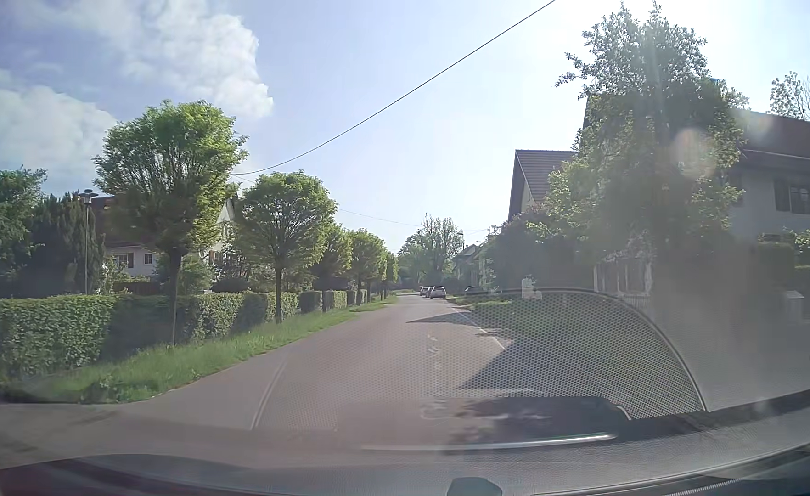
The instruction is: Follow the waypoints while adhering to traffic rules and regulations
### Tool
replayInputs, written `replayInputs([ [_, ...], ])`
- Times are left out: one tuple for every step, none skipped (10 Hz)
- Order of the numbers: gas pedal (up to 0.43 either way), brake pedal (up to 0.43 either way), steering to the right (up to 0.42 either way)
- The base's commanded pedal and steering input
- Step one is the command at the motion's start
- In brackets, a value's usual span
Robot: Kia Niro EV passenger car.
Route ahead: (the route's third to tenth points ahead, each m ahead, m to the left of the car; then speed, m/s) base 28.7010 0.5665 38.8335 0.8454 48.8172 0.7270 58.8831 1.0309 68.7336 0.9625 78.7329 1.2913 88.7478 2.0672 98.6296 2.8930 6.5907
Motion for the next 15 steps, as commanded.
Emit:
replayInputs([
  [0.079,0.0,-0.008],
  [0.079,0.0,-0.009],
  [0.079,0.0,-0.009],
  [0.079,0.0,-0.009],
  [0.079,0.0,-0.009],
  [0.079,0.0,-0.009],
  [0.079,0.0,-0.009],
  [0.079,0.0,-0.009],
  [0.079,0.0,-0.009],
  [0.079,0.0,-0.009],
  [0.079,0.0,-0.007],
  [0.079,0.0,-0.004],
  [0.079,0.0,-0.003],
  [0.079,0.0,-0.003],
  [0.079,0.0,-0.003],
])
